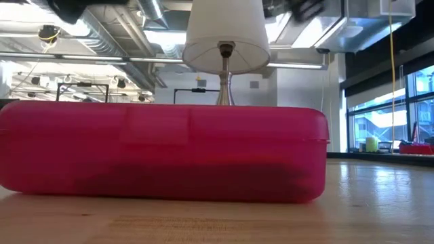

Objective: Pick & place school supplies into a supply box
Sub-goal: Return to Home Position

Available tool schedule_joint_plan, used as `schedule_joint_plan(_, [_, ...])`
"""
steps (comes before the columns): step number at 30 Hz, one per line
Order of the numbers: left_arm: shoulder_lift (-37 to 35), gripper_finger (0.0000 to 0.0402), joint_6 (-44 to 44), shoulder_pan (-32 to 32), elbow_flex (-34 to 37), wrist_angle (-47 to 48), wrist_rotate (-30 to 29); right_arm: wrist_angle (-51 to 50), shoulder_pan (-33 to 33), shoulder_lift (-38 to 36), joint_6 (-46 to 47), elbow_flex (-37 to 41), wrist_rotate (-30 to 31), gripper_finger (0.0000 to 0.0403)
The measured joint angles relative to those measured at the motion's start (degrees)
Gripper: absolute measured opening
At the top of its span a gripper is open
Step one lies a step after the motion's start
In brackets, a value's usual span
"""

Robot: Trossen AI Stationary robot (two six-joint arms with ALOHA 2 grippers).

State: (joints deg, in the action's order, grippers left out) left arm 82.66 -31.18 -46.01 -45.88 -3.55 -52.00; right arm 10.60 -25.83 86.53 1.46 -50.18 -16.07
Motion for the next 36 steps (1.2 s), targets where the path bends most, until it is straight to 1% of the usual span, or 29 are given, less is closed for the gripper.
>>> schedule_joint_plan(1, [-0.26,0.0148,-0.13,0.71,0.99,-1.18,0.43,0.51,-1.18,-1.24,-0.18,0.93,0.89,0.0014])
schedule_joint_plan(3, [-0.55,0.0148,0.81,2.99,3.42,-6.17,4.06,0.54,-3.55,-3.85,0.93,3.24,4.74,0.0014])
schedule_joint_plan(4, [-0.55,0.0149,2.16,4.60,4.39,-9.27,7.41,0.50,-4.51,-5.25,1.90,4.54,7.28,0.0014])
schedule_joint_plan(7, [-0.47,0.0152,8.89,10.21,7.35,-18.84,20.26,1.83,-7.00,-10.07,5.72,9.39,15.26,0.0014])
schedule_joint_plan(9, [-0.66,0.0152,13.00,13.70,8.76,-22.23,27.16,5.88,-8.46,-12.74,7.96,13.82,19.60,0.0014])
schedule_joint_plan(10, [-1.32,0.0152,14.65,15.26,9.32,-22.43,29.31,8.50,-8.95,-14.09,8.99,16.35,20.83,0.0014])
schedule_joint_plan(12, [-3.09,0.0151,16.48,17.80,10.74,-22.87,31.90,14.29,-9.70,-16.50,10.62,21.14,21.42,0.0014])
schedule_joint_plan(15, [-6.57,0.0148,17.96,20.53,14.27,-22.80,34.00,21.10,-10.00,-20.40,13.16,27.78,21.64,0.0014])
schedule_joint_plan(18, [-11.47,0.0149,19.59,22.38,19.24,-27.27,35.29,24.79,-9.96,-24.79,13.95,32.85,23.03,0.0014])
schedule_joint_plan(22, [-18.26,0.0152,20.78,24.90,27.58,-35.56,38.80,25.10,-9.96,-30.76,13.98,37.90,27.29,0.0014])
schedule_joint_plan(25, [-23.22,0.0151,20.99,27.08,32.64,-39.86,41.62,25.20,-9.94,-34.93,13.50,40.66,29.49,0.0014])
schedule_joint_plan(28, [-27.81,0.0148,21.02,30.03,36.10,-39.96,43.28,24.80,-9.94,-38.65,13.12,42.58,31.75,0.0014])
schedule_joint_plan(30, [-30.65,0.0148,21.03,32.91,37.73,-40.12,45.72,24.83,-9.93,-41.19,11.94,44.03,32.20,0.0014])
schedule_joint_plan(33, [-33.87,0.0151,21.00,38.31,39.34,-39.98,51.15,24.62,-9.94,-45.44,11.70,46.51,33.19,0.0014])
schedule_joint_plan(36, [-36.73,0.0152,20.97,44.26,40.65,-39.99,57.24,24.75,-9.94,-49.90,11.53,49.21,36.98,0.0014])
